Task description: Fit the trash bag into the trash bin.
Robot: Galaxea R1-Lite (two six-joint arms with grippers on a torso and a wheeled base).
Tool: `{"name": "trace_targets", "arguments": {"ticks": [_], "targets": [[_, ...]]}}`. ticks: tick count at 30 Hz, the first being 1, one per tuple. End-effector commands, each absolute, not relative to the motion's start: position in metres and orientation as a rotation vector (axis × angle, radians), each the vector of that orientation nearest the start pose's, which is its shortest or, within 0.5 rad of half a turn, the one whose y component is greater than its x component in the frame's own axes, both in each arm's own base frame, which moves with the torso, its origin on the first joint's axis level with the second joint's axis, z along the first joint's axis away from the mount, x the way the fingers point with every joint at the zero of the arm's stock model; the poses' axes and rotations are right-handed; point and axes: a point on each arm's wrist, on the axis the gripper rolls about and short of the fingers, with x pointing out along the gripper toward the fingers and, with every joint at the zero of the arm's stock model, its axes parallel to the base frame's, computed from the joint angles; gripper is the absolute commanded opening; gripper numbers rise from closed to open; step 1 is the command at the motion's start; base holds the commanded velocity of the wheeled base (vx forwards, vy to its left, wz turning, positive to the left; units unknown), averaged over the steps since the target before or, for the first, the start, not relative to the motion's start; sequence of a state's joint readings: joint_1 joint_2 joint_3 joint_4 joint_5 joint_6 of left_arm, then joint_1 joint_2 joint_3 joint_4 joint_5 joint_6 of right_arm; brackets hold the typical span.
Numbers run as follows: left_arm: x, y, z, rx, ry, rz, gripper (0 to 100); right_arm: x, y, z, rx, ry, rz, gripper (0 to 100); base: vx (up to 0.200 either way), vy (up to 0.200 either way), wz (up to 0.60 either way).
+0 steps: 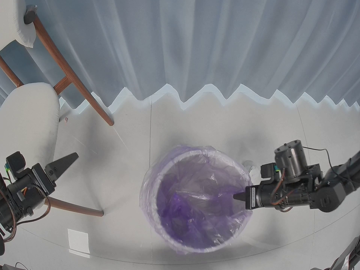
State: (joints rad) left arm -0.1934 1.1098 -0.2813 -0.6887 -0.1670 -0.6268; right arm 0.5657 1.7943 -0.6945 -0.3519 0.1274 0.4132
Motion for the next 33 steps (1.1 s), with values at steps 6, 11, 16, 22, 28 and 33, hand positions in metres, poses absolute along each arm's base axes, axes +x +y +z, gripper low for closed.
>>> {"name": "trace_targets", "arguments": {"ticks": [6, 11, 16, 22, 28, 33], "targets": [[0.143, -0.051, 0.167, -0.758, 0.623, -0.692, 100, 0.18, 0.12, 0.125, 0.193, 0.757, 0.705, 0, 0.0, 0.0, 0.0], [0.15, -0.061, 0.161, -0.75, 0.715, -0.778, 100, 0.177, 0.121, 0.129, 0.19, 0.74, 0.719, 0, 0.0, 0.0, 0.0], [0.152, -0.074, 0.155, -0.732, 0.782, -0.821, 100, 0.178, 0.121, 0.129, 0.177, 0.737, 0.725, 0, 0.0, 0.0, 0.0], [0.16, -0.089, 0.145, -0.648, 0.831, -0.878, 100, 0.175, 0.125, 0.128, 0.169, 0.743, 0.743, 0, 0.0, 0.0, 0.0], [0.155, -0.092, 0.132, -0.536, 0.847, -0.914, 100, 0.177, 0.125, 0.127, 0.173, 0.748, 0.736, 0, 0.0, 0.0, 0.0], [0.152, -0.094, 0.131, -0.501, 0.848, -0.94, 100, 0.176, 0.125, 0.127, 0.173, 0.752, 0.735, 0, 0.0, 0.0, 0.0]]}}
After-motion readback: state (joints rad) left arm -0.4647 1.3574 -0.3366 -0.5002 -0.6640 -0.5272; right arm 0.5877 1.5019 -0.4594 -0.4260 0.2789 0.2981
